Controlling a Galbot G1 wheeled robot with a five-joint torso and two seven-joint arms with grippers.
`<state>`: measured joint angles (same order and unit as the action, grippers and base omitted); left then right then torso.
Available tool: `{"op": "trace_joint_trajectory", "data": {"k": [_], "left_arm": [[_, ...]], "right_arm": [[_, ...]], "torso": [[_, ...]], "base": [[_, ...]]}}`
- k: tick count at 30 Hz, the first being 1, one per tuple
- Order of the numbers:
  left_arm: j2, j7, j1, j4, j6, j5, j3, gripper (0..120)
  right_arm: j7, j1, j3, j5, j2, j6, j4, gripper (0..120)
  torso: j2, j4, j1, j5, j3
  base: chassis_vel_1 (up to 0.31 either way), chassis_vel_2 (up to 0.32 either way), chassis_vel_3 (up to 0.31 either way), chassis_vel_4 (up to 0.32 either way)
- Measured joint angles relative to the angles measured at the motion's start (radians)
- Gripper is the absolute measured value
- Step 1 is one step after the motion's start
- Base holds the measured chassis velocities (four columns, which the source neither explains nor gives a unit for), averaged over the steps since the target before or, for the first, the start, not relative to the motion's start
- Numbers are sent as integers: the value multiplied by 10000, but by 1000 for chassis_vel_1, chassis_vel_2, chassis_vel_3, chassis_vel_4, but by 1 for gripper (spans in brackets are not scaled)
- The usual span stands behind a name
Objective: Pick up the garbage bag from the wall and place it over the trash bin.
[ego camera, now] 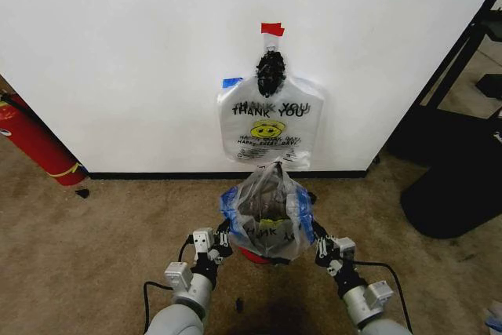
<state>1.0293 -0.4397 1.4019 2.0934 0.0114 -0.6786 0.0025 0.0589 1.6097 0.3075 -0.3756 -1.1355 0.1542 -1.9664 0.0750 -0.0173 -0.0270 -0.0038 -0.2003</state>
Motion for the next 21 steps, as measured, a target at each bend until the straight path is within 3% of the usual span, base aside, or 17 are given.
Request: {"op": "trace_joint_trajectory", "data": {"k": [21], "left_arm": [[-210,-118,219,-212,-243,-198,-18,0]], "right_arm": [[327,-810,-453,-166,-262,-481,1006,0]], "torso": [[0,0,0,-1,-1]], "base": [[0,0,0,0]]}}
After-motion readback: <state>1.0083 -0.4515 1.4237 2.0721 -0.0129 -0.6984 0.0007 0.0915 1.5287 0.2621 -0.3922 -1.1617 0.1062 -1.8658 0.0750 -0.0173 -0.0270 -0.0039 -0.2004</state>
